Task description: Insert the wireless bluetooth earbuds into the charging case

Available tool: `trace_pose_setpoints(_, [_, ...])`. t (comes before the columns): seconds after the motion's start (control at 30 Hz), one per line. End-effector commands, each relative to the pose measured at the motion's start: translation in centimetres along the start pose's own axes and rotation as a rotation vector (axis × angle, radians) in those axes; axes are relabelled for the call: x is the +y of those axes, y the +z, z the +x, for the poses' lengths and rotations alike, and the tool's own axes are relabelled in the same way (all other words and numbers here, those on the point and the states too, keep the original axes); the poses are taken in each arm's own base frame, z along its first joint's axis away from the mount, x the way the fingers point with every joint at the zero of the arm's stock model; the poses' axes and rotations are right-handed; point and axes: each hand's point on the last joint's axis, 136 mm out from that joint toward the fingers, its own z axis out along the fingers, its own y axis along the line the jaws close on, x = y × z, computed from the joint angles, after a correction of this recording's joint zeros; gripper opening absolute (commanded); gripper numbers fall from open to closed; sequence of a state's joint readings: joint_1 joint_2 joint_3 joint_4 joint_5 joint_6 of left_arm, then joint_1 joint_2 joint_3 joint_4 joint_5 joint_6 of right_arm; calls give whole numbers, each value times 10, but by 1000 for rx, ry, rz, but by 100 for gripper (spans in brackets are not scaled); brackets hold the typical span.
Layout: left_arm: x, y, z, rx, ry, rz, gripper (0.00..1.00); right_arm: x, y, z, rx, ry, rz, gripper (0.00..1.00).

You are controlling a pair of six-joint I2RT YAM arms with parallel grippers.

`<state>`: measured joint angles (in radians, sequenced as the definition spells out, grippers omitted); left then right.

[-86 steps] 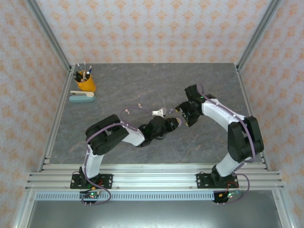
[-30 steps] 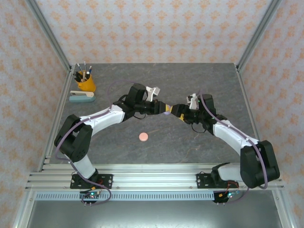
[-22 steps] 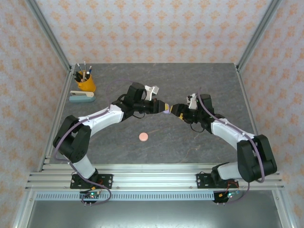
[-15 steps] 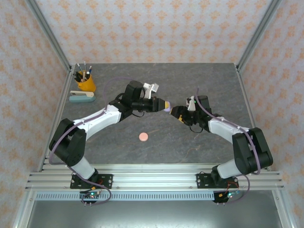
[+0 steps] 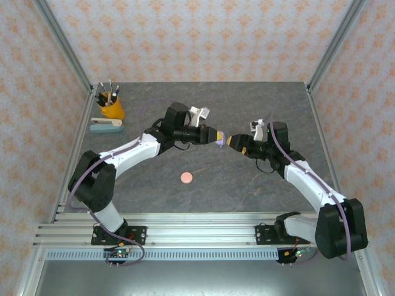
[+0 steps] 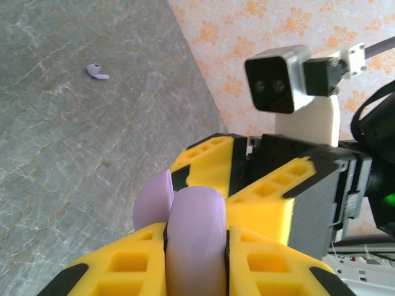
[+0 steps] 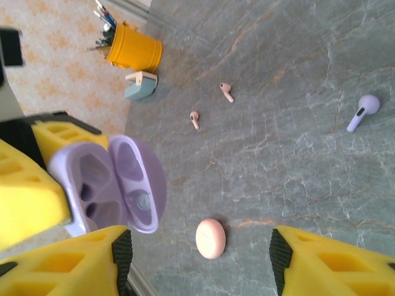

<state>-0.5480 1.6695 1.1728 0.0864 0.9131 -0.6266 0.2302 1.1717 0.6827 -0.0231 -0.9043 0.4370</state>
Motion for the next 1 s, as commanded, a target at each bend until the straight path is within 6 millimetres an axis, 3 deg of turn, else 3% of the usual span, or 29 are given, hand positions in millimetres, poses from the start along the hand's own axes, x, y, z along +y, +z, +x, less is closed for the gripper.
trace_pose_setpoints(0.0, [-22,1,-8,18,57,67,0,9,-1,4,42,-55,-34,60])
trace_pose_setpoints(0.97, [-23,4,0,75,52,83,0,24,-4,-20,-8,-78,-59,51])
